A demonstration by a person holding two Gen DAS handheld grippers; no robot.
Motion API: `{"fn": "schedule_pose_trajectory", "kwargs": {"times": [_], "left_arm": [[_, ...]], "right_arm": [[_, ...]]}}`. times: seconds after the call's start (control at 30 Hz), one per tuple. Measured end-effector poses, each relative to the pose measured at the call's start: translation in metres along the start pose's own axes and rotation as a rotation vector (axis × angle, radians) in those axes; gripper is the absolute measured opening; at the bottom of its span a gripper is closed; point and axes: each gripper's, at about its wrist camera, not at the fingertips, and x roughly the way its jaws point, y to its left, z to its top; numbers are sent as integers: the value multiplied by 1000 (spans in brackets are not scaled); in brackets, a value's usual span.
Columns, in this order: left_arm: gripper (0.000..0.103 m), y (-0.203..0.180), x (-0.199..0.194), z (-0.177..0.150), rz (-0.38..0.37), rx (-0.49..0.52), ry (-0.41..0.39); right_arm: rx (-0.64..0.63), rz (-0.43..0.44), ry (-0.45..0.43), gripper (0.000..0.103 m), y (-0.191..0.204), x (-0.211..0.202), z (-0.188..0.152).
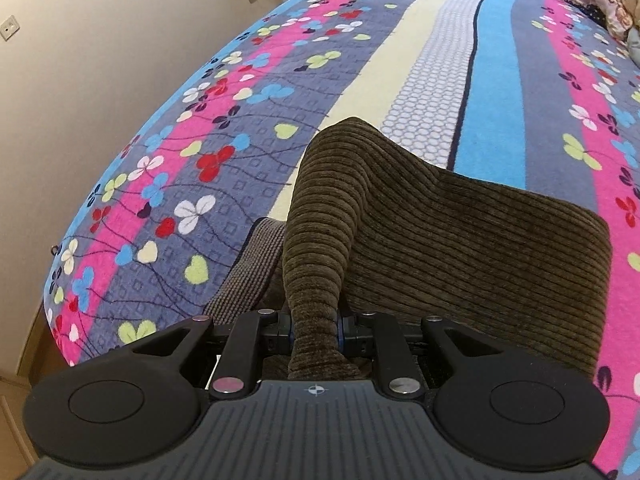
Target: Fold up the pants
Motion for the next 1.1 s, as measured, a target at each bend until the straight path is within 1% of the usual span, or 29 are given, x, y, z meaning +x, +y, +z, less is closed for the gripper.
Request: {"fn": "schedule_pose_trajectory", "kwargs": {"times": [0.03, 0.07, 0.1, 0.13, 0.2, 0.23, 0.27, 0.3, 0.33, 0.37, 0.4, 0.43, 0.47, 0.53, 0.57, 0.6, 0.67, 0.7, 0.73, 0.77, 0.8, 0.83, 0.9, 0.93, 0.97, 1.0, 1.03, 1.07, 1.1], "left_arm": [[78, 0, -9, 2, -21, 9, -8], [98, -1, -24, 4, -20, 19, -39], [103, 0, -42, 6, -13, 35, -88], [103, -3, -60, 7, -13, 61, -142], [103, -5, -87, 13, -17, 87, -167], [103, -5, -103, 16, -23, 89, -184], [103, -7, -121, 20, -19, 108, -218], [103, -11, -136, 22, 3, 140, -252], [103, -20, -150, 23, 44, 194, -295], [103, -32, -162, 22, 82, 250, -333], [103, -45, -169, 19, 106, 306, -363], [103, -60, -173, 16, 121, 371, -384], [103, -77, -172, 10, 128, 421, -388], [103, -105, -161, 0, 117, 502, -365], [103, -122, -148, -10, 96, 543, -333], [103, -134, -136, -17, 72, 577, -293], [103, -156, -102, -29, 16, 650, -170], [103, -162, -84, -33, 9, 682, -123], [103, -163, -62, -38, 14, 708, -80], [103, -163, -37, -38, 31, 734, -19], [103, -161, -17, -35, 59, 754, 25], [103, -156, 2, -29, 105, 769, 51], [103, -140, 24, -17, 213, 807, 42], [103, -130, 30, -8, 270, 821, 21], [102, -120, 33, 3, 299, 828, 12], [98, -108, 31, 15, 297, 826, 11], [96, -97, 25, 27, 251, 806, 31], [92, -88, 16, 34, 200, 785, 43], [87, -83, 10, 41, 171, 762, 53]], "right_arm": [[13, 1, 1, 20, -1, 2, 1], [37, 9, 4, 24, -2, 5, 2], [75, 31, 10, 29, -5, 9, 4], [133, 66, 13, 33, -10, 12, 6], [260, 155, 20, 52, -17, 18, 7], [343, 247, 27, 56, -22, 20, 7], [413, 352, 48, 58, -23, 22, 6], [466, 471, 78, 59, -23, 24, 6], [478, 560, 96, 59, -18, 20, 6], [434, 574, 70, 63, -11, 8, 7], [366, 548, 18, 71, -7, -9, 8], [306, 521, -31, 75, -6, -25, 7], [251, 491, -83, 78, -9, -44, 5], [173, 404, -161, 79, -23, -77, -5], [139, 344, -200, 80, -32, -91, -12], [101, 259, -245, 81, -40, -106, -21], [8, 89, -327, 85, -51, -126, -44], [-44, 12, -359, 87, -56, -130, -57], [-86, -65, -380, 87, -59, -129, -71], [-104, -124, -385, 87, -67, -126, -83], [-110, -195, -371, 87, -74, -118, -96], [-107, -235, -355, 86, -79, -110, -105], [-91, -286, -347, 85, -85, -90, -123], [-87, -294, -345, 85, -84, -80, -130], [-80, -285, -344, 85, -81, -70, -136], [-82, -253, -329, 83, -79, -59, -144], [-98, -224, -300, 83, -77, -50, -153], [-113, -204, -270, 83, -73, -39, -162], [-134, -172, -222, 84, -70, -26, -177]]}}
